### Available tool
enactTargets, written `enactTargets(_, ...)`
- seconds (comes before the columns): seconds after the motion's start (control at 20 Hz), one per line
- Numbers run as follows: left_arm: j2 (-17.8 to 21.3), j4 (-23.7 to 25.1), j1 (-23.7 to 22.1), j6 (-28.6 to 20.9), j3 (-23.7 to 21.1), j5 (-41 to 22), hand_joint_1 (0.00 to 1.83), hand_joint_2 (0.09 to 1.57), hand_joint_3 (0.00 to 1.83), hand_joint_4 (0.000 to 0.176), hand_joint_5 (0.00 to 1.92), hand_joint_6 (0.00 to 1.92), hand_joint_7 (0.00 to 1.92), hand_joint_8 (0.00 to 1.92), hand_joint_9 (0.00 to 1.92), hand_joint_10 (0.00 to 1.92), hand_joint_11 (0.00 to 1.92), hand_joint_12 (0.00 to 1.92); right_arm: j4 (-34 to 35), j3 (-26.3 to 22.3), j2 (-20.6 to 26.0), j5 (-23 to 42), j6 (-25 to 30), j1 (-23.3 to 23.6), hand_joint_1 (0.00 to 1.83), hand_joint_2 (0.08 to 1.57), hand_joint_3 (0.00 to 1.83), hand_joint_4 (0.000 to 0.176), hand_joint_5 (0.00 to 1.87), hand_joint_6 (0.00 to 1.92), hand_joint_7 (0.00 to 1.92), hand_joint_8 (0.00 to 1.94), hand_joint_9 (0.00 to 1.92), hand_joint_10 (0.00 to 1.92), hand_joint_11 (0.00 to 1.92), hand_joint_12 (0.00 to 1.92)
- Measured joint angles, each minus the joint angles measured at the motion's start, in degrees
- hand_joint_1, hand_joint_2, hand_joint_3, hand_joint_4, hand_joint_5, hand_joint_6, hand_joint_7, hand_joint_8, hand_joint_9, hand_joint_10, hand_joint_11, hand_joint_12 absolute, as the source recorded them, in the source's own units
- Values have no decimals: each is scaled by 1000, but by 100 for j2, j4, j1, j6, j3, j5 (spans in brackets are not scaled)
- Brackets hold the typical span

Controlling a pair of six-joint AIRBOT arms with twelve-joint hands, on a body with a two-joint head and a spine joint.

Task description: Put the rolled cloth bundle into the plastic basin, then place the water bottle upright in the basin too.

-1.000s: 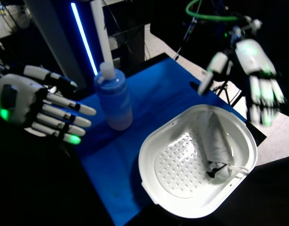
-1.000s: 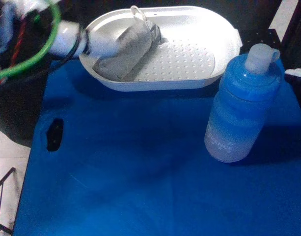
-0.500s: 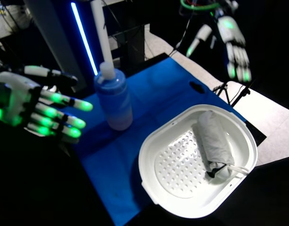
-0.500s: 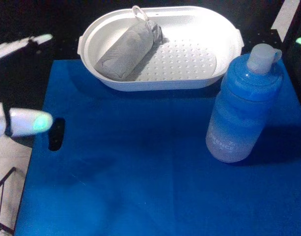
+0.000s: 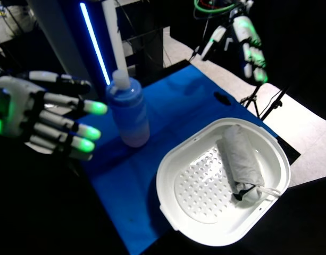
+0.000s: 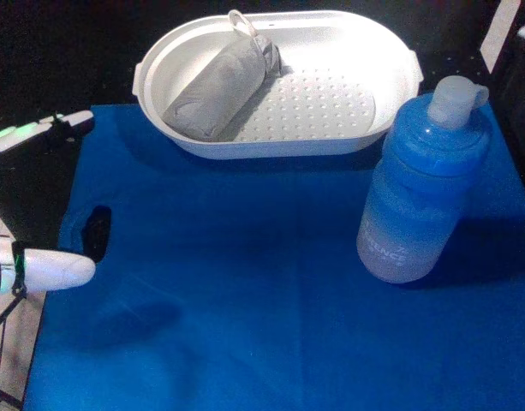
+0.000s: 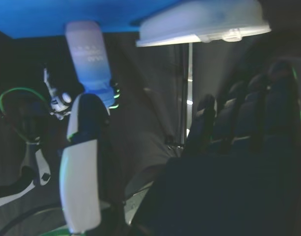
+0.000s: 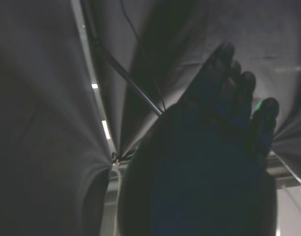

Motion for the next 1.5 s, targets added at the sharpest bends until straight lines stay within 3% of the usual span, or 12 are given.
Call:
enactTargets(0.05,0,-33,0,-2,0,-7,541,856,0,166,91,5,45,4,47,5,109,78,22,44,-46,26,13,28,706,1014,9,176,51,2,96,5,50,7,116,16)
enactTargets(0.15,0,-59,44,-17,0,-26,576,853,0,176,88,1,39,0,43,2,98,80,-7,175,-227,31,337,50,654,1013,2,176,45,0,103,4,54,5,171,35)
enactTargets(0.25,-26,-61,48,-26,0,-24,566,853,0,176,76,0,49,3,42,0,80,77,-63,468,-474,-24,990,50,634,998,0,176,57,3,124,9,59,5,185,36)
enactTargets(0.4,-92,-74,48,-57,0,-37,542,858,1,176,73,0,51,2,44,2,70,76,17,470,-507,-17,1012,55,614,990,0,176,58,4,144,7,86,10,74,0)
enactTargets(0.65,-140,-92,55,-61,0,-35,562,870,3,176,106,8,63,4,61,7,79,88,-107,570,-721,-26,1432,214,646,962,0,176,70,6,142,5,109,10,219,51)
enactTargets(1.05,-214,-116,59,-83,0,-55,576,891,2,176,106,1,47,0,47,2,64,102,-415,623,-1045,-13,1991,284,721,959,2,176,69,12,105,0,77,2,155,13)
enactTargets(1.1,-219,-111,59,-85,0,-33,576,895,3,176,106,1,47,0,46,1,69,107,-444,621,-1108,-15,2046,295,718,979,8,173,65,6,94,0,72,0,145,9)
enactTargets(1.15,-225,-103,59,-90,0,-33,571,901,5,176,103,0,42,0,47,1,69,112,-487,621,-1154,-20,2087,297,737,1005,11,141,71,5,92,1,49,0,150,13)
enactTargets(1.2,-225,-101,59,-92,0,-33,576,904,5,176,107,2,44,1,52,3,80,119,-518,621,-1187,-11,2149,299,748,1006,7,130,85,7,105,5,41,0,144,12)
enactTargets(1.3,-227,-109,59,-103,0,-33,559,909,4,176,103,0,42,0,60,5,95,131,-522,627,-1309,-11,2173,341,724,1019,7,148,81,3,102,2,48,6,185,35)
enactTargets(1.5,-321,-107,59,-146,7,7,465,911,2,176,105,1,49,1,48,0,59,133,-636,658,-1475,-11,2179,400,762,1030,0,152,93,7,100,4,62,8,132,22)
